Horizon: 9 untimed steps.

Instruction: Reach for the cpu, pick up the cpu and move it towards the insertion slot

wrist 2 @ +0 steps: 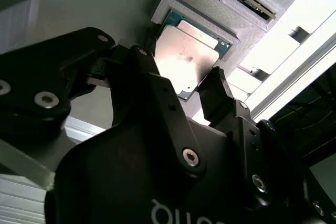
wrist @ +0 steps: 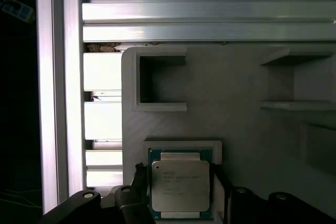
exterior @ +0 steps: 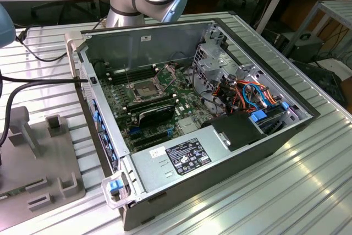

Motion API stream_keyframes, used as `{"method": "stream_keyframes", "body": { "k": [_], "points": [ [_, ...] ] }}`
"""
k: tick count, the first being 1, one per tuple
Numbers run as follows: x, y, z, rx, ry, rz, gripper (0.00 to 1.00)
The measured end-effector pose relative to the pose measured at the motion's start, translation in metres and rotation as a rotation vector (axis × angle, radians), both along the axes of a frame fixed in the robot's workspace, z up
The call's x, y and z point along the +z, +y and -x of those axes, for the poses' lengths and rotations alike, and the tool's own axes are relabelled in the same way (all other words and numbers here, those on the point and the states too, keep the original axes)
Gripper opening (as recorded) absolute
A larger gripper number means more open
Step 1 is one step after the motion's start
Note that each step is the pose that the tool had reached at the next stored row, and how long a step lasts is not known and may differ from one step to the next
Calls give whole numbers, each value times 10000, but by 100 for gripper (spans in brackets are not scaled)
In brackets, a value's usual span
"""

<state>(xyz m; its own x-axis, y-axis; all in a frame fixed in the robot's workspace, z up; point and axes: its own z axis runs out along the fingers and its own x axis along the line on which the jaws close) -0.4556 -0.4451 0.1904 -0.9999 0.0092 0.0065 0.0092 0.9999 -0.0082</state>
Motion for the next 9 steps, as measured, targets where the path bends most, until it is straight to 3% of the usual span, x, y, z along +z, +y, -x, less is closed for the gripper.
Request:
{"method": "stream_keyframes", "body": {
  "k": [9],
  "points": [
    [-1,0,0,-1,0,0,55]
  ]
}}
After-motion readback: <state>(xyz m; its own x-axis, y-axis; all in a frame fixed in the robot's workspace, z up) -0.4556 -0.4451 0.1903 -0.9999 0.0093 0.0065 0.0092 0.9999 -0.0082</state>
